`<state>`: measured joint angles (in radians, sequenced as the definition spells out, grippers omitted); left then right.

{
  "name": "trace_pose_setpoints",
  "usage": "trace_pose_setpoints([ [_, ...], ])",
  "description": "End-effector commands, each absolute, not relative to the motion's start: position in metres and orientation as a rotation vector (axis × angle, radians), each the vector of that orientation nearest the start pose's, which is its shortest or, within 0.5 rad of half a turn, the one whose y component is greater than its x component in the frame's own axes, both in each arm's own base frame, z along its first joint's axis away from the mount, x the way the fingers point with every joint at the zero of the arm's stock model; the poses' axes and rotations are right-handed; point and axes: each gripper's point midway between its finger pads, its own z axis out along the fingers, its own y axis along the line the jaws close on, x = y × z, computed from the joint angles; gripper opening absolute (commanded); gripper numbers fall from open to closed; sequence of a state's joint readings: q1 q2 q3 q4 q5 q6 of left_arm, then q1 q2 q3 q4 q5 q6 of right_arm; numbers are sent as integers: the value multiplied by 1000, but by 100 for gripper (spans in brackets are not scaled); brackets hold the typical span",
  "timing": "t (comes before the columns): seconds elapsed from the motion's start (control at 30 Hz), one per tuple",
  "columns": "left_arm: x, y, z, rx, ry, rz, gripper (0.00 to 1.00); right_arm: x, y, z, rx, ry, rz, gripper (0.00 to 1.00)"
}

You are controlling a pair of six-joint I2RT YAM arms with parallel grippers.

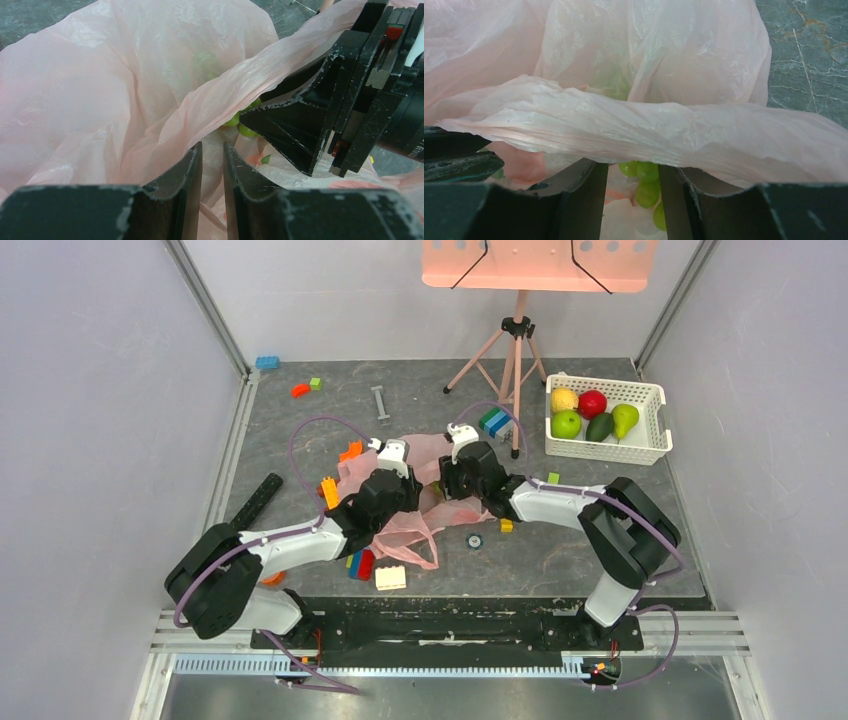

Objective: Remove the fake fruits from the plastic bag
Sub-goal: Take out the fake fruit from the plastic bag.

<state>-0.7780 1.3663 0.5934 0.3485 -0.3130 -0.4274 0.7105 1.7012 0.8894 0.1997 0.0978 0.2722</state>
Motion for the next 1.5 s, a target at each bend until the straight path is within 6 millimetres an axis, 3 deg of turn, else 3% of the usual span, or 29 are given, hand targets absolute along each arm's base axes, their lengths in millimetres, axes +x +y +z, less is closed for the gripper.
trace_pose_setpoints([
  [0.0,316,-245,116,152,1950,-435,29,359,297,74,-420,2131,444,44],
  [0.43,316,-244,115,155,1953,-426,28,365,305,44,-438,2158,468,39],
  [0.6,316,-244,115,155,1953,-423,28,365,305,40,-440,2154,492,14],
  [0.73,317,-243,116,152,1952,-418,28,362,305,48,-448,2126,512,0],
  [1.0,317,-242,116,147,1953,-410,28,347,308,82,-496,2050,604,0],
  [1.37,318,-236,117,127,1949,-384,29,323,303,106,-545,2018,671,0],
  [1.47,319,-234,119,117,1942,-376,36,318,299,112,-550,2011,670,0],
])
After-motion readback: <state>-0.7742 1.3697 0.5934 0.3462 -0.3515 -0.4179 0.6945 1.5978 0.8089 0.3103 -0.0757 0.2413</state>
